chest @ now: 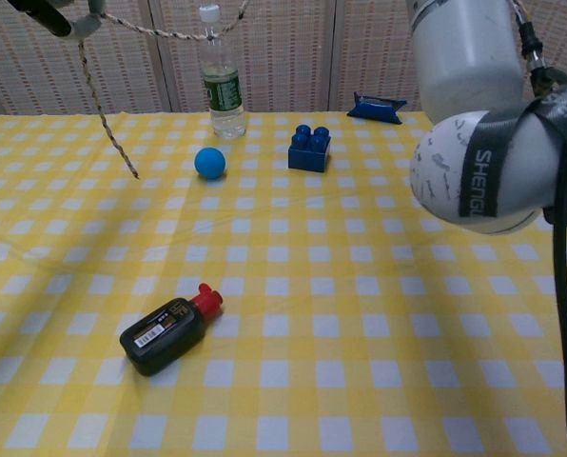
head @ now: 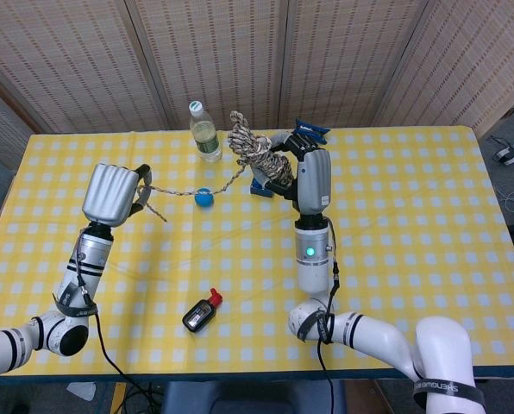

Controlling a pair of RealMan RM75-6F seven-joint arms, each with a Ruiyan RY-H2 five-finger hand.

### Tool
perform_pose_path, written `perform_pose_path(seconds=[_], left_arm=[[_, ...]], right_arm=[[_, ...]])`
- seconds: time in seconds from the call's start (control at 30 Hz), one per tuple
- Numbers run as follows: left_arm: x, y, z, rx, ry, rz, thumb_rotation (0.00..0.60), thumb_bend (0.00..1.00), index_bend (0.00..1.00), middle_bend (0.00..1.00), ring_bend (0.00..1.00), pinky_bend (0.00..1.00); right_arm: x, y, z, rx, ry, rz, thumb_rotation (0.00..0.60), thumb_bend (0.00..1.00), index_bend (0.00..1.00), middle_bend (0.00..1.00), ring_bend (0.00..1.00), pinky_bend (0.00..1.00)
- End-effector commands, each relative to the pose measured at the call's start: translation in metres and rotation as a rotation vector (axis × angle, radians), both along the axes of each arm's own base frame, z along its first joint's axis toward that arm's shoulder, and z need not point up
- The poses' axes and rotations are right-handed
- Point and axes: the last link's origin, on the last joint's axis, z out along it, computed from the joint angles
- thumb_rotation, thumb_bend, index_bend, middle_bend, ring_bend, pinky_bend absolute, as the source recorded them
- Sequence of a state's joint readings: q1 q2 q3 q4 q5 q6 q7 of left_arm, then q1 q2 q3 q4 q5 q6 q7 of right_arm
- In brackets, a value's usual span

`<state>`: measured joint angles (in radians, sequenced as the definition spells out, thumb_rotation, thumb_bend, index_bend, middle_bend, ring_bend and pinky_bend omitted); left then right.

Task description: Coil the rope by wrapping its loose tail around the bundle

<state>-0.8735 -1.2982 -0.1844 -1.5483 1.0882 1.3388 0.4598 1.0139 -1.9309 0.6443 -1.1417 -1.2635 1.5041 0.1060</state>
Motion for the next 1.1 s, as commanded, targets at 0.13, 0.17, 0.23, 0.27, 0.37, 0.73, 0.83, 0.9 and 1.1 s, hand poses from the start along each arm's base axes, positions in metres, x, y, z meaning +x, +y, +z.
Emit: perform_pose_path(seconds=[0.13,0.17,0.23,0.27,0.37,0.73,0.83,0.9,1.1], left_arm=[[0.007,-0.013,0.010,0.118,-0.009,-0.216,0.600,0.39,0.69,0.94,0.86,0.94],[0.010,-0.015,0.012,0.137,-0.014,-0.265,0.600,0.39,0.69,0.94,0.86,0.94],[0.013,-0.019,0.015,0.162,-0.025,-0.339,0.600,0.39,0.69,0.94,0.86,0.94],[0.015,-0.021,0.016,0.166,-0.037,-0.366,0.600,0.39,0.69,0.94,0.86,0.94],[0.022,-0.027,0.018,0.165,-0.079,-0.434,0.600,0.39,0.69,0.94,0.86,0.94],[0.063,-0.048,0.026,0.186,-0.107,-0.595,0.600,0.39,0.68,0.93,0.85,0.94],[0.073,-0.050,0.026,0.182,-0.132,-0.616,0.600,0.39,0.68,0.93,0.85,0.94],[0.078,-0.050,0.026,0.182,-0.132,-0.627,0.600,0.39,0.68,0.93,0.85,0.94],[0.088,-0.049,0.025,0.168,-0.128,-0.660,0.600,0.39,0.67,0.92,0.84,0.93]], right_arm=[[0.000,-0.004,-0.005,0.057,0.124,-0.069,0.600,0.28,0.80,0.66,0.51,0.50],[0.001,-0.005,-0.006,0.074,0.144,-0.076,0.600,0.28,0.80,0.66,0.51,0.50],[0.002,-0.004,-0.009,0.106,0.173,-0.077,0.600,0.28,0.80,0.66,0.51,0.50],[0.003,-0.004,-0.011,0.120,0.185,-0.076,0.600,0.28,0.80,0.66,0.51,0.50],[0.005,-0.002,-0.016,0.161,0.229,-0.065,0.600,0.28,0.80,0.66,0.51,0.50],[0.018,0.012,-0.041,0.328,0.377,0.016,0.600,0.28,0.80,0.66,0.51,0.50],[0.019,0.016,-0.045,0.368,0.408,0.033,0.600,0.28,0.80,0.66,0.51,0.50],[0.020,0.017,-0.047,0.387,0.420,0.040,0.600,0.29,0.80,0.66,0.51,0.50],[0.013,0.011,-0.049,0.507,0.430,0.038,0.600,0.32,0.80,0.66,0.51,0.50]])
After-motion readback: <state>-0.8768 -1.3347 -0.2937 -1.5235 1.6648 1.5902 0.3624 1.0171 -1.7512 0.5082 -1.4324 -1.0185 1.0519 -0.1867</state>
